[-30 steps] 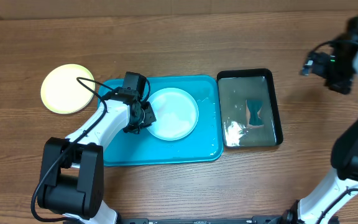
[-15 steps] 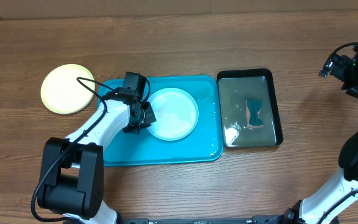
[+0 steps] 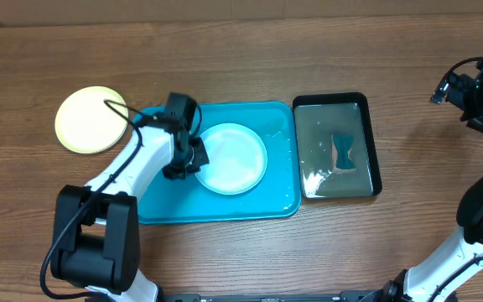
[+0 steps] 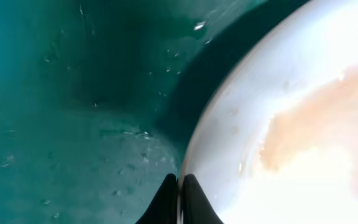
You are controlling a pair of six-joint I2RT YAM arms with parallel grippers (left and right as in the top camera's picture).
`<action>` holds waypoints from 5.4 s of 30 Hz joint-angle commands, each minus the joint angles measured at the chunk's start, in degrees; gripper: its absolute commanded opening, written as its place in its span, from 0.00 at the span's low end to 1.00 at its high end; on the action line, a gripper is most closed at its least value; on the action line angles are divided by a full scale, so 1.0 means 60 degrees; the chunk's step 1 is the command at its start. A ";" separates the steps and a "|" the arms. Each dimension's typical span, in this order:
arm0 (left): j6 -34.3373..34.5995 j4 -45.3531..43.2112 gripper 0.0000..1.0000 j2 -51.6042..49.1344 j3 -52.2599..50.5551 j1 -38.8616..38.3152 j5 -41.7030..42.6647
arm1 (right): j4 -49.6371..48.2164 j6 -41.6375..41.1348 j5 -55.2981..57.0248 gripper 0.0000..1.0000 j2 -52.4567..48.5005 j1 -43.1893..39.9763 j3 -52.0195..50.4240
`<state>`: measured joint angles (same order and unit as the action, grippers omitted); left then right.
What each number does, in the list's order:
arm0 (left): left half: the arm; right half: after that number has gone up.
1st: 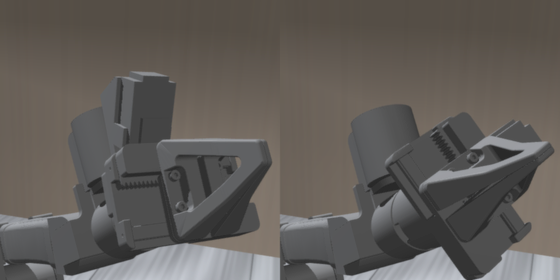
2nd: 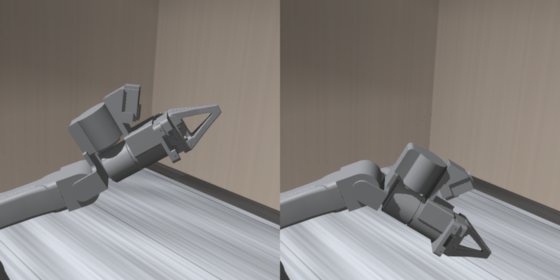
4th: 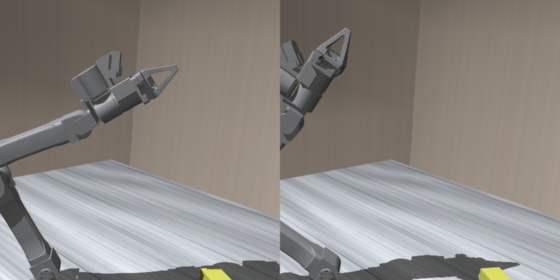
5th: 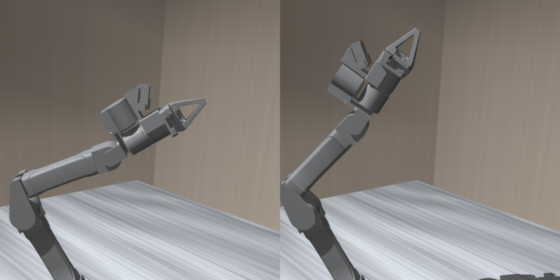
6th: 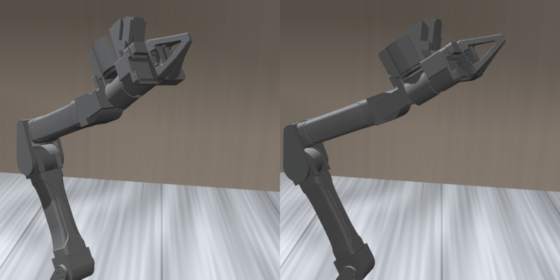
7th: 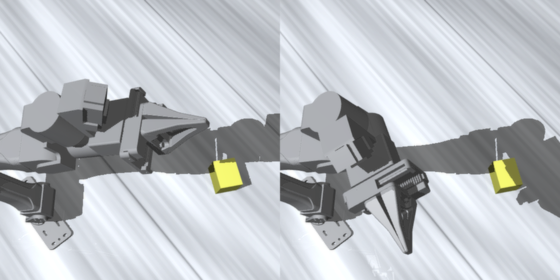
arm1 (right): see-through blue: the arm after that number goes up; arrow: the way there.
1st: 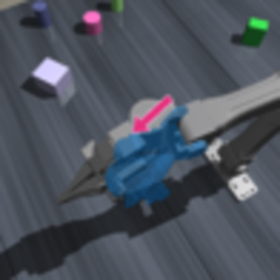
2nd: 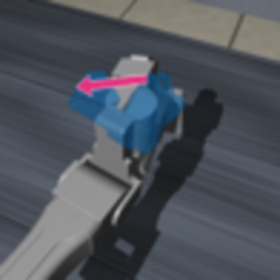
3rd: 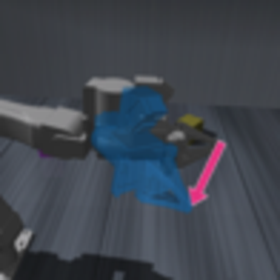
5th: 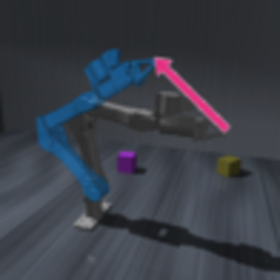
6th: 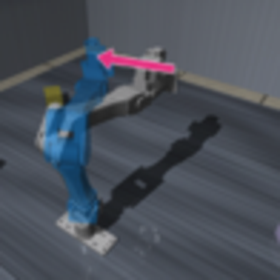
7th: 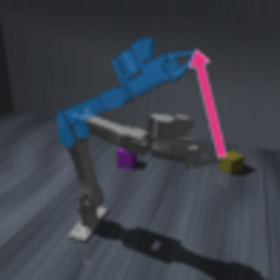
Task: Clean dirty plates on tray and stack at the side
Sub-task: 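Lift the light-blue plate and tilt it over the black tray, then carry the plate left and stack it on the yellow plate, then release the plate and move left gripper back over the teal tray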
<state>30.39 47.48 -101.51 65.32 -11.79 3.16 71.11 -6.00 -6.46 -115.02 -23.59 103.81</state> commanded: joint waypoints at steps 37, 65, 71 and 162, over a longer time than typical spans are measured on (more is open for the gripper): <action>-0.1107 -0.0463 0.04 -0.0062 0.4652 -0.5013 -0.4721 | -0.0058 -0.0033 0.0040 1.00 0.0033 -0.0025 0.0066; -0.5679 -0.4488 0.04 -0.0062 0.4623 -0.8797 -1.2921 | -0.0062 -0.0033 0.0040 1.00 0.0033 -0.0025 0.0066; -0.2018 -0.1996 0.04 -0.0066 0.4619 -0.7960 -0.8899 | -0.0062 -0.0033 0.0040 1.00 0.0033 -0.0025 0.0066; -0.2925 0.0710 1.00 -0.0047 0.0834 0.2160 0.3366 | -0.0062 -0.0033 0.0040 1.00 0.0033 -0.0025 0.0066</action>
<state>13.69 52.38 -101.93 70.63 3.70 24.21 71.09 -5.98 -6.44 -115.02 -23.59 103.81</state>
